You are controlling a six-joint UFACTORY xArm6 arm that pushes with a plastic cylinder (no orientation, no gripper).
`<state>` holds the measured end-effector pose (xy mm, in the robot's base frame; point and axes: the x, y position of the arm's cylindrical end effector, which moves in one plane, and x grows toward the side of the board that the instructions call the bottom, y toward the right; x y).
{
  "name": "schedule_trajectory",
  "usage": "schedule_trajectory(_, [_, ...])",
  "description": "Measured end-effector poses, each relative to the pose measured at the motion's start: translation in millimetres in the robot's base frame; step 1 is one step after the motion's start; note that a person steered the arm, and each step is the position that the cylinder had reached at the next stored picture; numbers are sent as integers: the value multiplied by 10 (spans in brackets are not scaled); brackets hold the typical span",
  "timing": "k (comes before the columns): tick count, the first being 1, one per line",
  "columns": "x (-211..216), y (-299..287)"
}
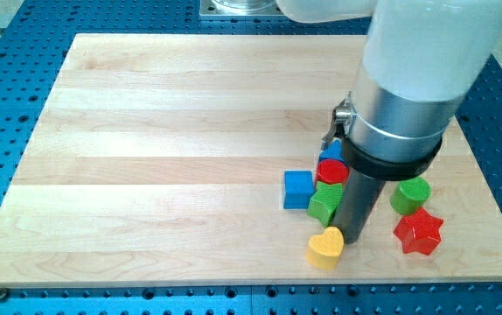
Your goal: Move the green star to the bottom left of the yellow hexagon
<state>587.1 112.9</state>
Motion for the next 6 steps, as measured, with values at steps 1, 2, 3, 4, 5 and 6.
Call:
schedule_trajectory(1, [309, 85])
schedule_trajectory(2, [166, -534])
schedule_trajectory(3, [-321, -959])
schedule_trajectory(4, [-99, -528])
schedule_trajectory(5, [-417, -67])
schedule_trajectory(6, [-853, 264])
